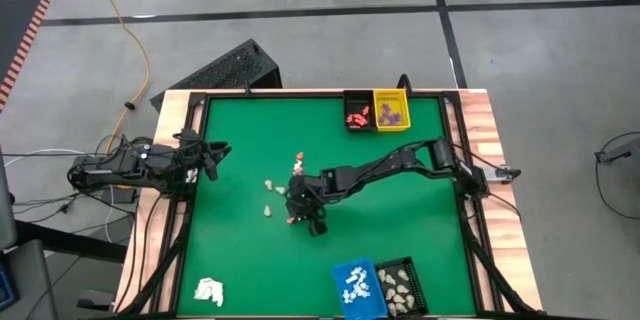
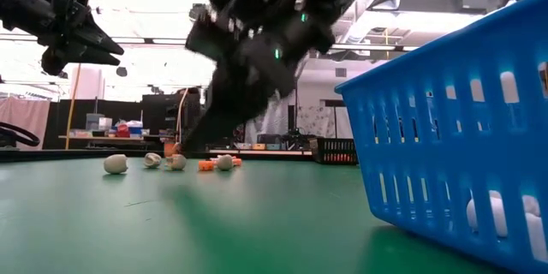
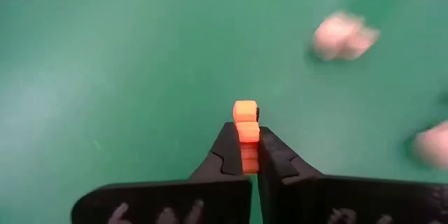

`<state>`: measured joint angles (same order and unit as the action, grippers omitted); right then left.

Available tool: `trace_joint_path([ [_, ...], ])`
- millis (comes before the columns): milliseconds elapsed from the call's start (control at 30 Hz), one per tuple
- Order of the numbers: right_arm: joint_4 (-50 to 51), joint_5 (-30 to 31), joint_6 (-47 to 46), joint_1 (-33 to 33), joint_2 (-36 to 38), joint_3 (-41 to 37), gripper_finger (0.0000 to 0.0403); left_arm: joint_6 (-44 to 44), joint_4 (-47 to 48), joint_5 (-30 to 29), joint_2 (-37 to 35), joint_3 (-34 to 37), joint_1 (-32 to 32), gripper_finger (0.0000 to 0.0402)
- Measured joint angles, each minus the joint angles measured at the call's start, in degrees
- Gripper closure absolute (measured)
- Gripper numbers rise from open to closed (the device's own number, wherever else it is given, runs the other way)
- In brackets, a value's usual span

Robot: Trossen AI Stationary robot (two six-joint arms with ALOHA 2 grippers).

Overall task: Sort Halloween decoration
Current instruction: Put the orange skeleton toy into the top black basket

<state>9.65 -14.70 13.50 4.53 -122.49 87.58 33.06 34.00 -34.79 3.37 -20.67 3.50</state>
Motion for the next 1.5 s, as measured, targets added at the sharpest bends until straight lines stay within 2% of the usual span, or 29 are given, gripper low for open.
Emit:
trace_joint_path([
  [100,3.7,1.0,-0.2,-1.6,3.9,0.1,0.0394,0.0,0.0,0.0,0.0,0.0,0.0,0.0281],
  [200,9.1,4.9,-0.2,-3.7,7.9,0.2,0.0395,0.0,0.0,0.0,0.0,0.0,0.0,0.0281],
  [333,17.1,13.5,-1.9,-7.6,14.0,0.1,0.0395,0.2,0.0,0.0,0.0,0.0,0.0,0.0281],
  [533,28.9,29.2,-12.0,-15.9,20.3,0.2,0.0396,0.4,0.0,0.0,0.0,0.0,0.0,0.0281],
  [633,33.7,32.6,-16.6,-20.6,21.6,0.2,0.0396,0.4,0.0,0.0,0.0,0.0,0.0,0.0281],
  [833,37.1,32.8,-21.6,-29.5,20.3,0.1,0.0395,0.5,0.0,-0.1,0.0,0.0,0.0,0.0281],
  [967,36.9,32.3,-24.5,-33.8,18.1,0.2,0.0377,0.7,0.0,0.0,0.0,0.0,0.0,0.0281],
  [1300,37.5,29.5,-23.7,-36.5,14.8,0.2,0.0329,0.6,0.0,0.9,0.0,0.0,0.0,0.0281],
  [1500,38.2,27.9,-23.1,-36.5,14.9,0.3,0.0278,0.6,0.0,0.5,0.0,0.0,0.0,0.0281],
])
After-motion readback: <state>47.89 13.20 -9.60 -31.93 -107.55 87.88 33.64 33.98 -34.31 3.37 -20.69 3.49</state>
